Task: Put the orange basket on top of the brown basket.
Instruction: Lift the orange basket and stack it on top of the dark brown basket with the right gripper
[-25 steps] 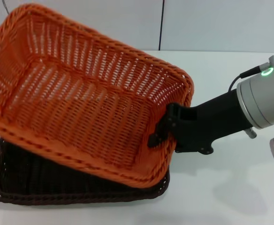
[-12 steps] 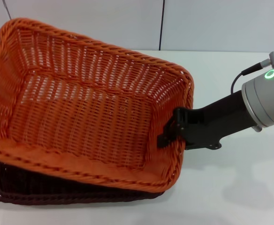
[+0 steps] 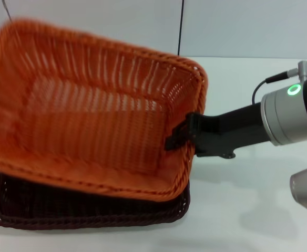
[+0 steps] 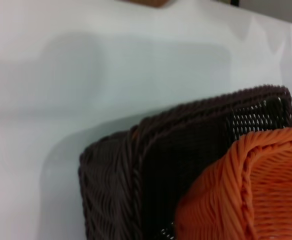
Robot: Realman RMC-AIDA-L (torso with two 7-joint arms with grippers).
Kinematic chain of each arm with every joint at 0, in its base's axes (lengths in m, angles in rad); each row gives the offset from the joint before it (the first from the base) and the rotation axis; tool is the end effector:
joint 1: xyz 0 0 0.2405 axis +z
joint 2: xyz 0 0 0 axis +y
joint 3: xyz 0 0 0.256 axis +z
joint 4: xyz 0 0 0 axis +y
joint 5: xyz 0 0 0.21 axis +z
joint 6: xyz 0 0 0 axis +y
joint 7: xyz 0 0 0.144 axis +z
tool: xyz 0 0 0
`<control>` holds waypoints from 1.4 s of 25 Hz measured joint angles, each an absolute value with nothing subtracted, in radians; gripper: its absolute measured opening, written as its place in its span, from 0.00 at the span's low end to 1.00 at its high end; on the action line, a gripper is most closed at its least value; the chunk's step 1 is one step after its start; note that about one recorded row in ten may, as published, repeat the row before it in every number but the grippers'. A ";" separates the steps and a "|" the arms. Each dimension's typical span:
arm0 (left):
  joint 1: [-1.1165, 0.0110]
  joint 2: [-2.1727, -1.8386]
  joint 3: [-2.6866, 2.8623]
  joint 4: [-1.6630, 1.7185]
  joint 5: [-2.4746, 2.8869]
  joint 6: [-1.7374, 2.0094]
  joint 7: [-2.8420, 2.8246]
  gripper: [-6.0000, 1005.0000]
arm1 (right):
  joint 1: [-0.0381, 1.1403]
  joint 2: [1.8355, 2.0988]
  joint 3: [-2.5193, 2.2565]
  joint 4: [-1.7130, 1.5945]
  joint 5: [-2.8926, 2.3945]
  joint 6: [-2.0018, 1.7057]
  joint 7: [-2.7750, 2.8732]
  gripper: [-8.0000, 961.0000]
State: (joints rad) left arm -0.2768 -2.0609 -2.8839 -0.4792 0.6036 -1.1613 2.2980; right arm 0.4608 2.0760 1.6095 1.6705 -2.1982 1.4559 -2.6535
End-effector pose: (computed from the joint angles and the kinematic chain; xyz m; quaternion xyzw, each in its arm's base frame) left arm -0.4285 0.2553 0.2026 -0.3422 -0.2801 -0.4557 0.7725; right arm 0.0964 0.3136 -0.0063 -0.6868 -0.7174 -0.0878 0.0770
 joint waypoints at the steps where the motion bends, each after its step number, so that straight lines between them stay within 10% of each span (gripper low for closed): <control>1: -0.276 -2.060 -2.884 -0.479 0.604 -1.166 2.298 0.86 | 0.454 2.076 1.599 1.673 -2.198 1.448 -2.642 0.15; 35: -0.254 -2.060 -2.884 -0.457 0.578 -1.239 2.292 0.86 | 0.317 2.073 1.539 1.773 -2.070 1.356 -2.696 0.52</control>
State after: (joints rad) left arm -0.2544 -2.0598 -2.8839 -0.4566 0.5776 -1.2394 2.2918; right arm 0.3173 2.0730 1.5390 1.7729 -2.0697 1.3559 -2.6960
